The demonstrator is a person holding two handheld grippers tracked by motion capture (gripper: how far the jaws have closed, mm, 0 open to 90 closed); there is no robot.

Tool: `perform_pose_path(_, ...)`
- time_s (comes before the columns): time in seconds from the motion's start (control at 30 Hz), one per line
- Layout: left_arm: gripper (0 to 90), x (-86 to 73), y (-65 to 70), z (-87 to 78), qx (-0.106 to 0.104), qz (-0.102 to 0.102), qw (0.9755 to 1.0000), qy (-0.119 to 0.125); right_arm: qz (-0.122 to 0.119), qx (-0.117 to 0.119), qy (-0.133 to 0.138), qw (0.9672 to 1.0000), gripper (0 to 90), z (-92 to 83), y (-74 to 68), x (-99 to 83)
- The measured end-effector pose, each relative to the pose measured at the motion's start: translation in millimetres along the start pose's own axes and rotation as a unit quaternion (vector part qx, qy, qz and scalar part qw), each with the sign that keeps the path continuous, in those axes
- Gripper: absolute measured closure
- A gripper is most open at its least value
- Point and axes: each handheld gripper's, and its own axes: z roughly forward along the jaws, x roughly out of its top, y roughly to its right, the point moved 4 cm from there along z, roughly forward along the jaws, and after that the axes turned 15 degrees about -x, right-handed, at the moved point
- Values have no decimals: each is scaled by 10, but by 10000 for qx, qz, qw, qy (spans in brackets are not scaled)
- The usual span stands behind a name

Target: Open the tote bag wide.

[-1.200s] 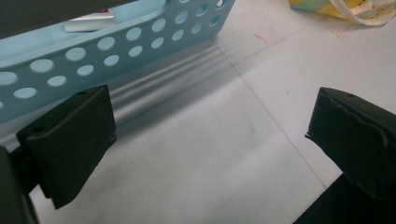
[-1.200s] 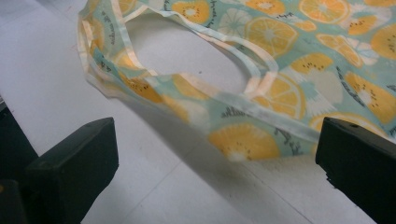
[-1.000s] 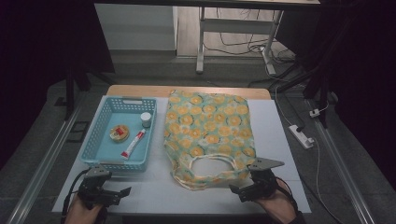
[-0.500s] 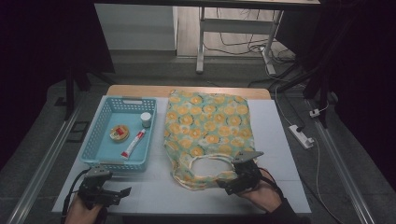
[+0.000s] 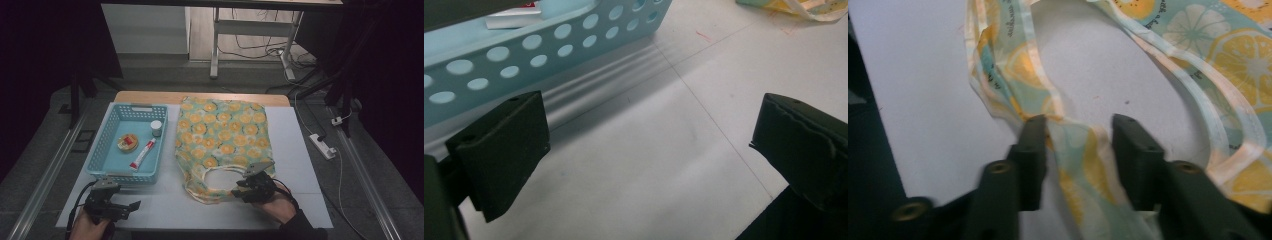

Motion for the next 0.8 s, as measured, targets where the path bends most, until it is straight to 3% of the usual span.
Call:
perform_pose_path(0.13,19,0,-1,1,5,-5,10000,3,-109,13,84,9999,887,-43,5,21)
perform_pose_path(0.43,21,0,-3,1,6,-18,10000,-2,64,57,133,9999,899,-98,66,105)
perform_pose_path(0.8,22,0,-3,0,6,-25,10000,7,415,91,176,9989,900,-17,334,260)
